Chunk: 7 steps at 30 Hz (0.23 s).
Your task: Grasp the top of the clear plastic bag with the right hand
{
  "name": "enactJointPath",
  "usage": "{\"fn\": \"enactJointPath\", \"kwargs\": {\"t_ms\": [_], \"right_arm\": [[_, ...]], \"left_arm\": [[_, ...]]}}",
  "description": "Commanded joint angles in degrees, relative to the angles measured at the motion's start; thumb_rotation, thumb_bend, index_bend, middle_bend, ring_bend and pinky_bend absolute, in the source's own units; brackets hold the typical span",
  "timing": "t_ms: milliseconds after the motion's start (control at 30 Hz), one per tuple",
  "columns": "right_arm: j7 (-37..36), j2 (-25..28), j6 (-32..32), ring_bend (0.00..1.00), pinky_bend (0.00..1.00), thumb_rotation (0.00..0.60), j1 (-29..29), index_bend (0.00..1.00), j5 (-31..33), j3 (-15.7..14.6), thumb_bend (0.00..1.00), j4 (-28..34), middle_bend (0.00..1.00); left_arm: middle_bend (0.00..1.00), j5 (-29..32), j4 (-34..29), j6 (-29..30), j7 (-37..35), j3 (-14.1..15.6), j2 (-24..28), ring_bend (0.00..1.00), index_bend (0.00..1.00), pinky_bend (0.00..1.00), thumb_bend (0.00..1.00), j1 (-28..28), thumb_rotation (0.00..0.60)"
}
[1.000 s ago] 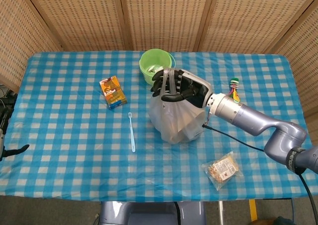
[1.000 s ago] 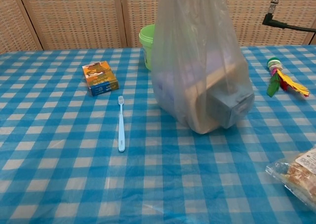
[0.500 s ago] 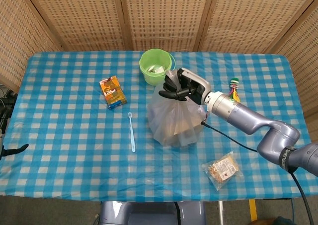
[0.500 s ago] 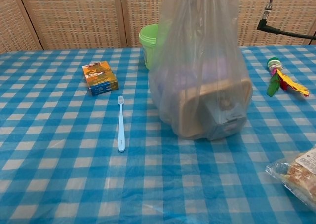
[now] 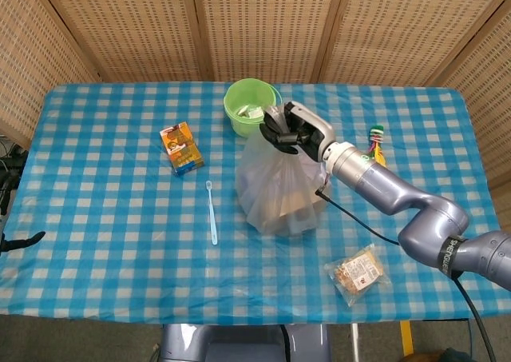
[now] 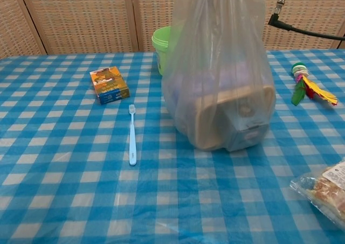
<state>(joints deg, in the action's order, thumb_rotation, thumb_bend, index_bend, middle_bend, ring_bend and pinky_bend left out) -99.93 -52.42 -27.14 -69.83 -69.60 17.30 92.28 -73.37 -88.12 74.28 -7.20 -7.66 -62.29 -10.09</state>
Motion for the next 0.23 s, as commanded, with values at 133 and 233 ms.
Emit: {"fn": "enactJointPath", "kwargs": {"t_ms": [133, 233], "right_arm": [[6.92, 1.45, 3.29, 0.86, 1.00, 0.600, -1.16, 0.87, 9.92, 6.20, 1.00, 1.41, 0.94], [9.36, 2.36, 4.00, 0.86, 1.00, 0.600, -1.72, 0.87, 13.40, 8.38, 1.00, 2.01, 0.93]], "left_arm": [[0.00, 0.29, 0.03, -0.31, -0.26, -0.14, 0.08, 0.00, 0.00, 0.00, 0.00, -0.15, 0.600], [0.00, 0.46, 0.03, -0.37, -0.44, -0.22, 0.16, 0.00, 0.00, 0.00, 0.00, -0.15, 0.600]]}}
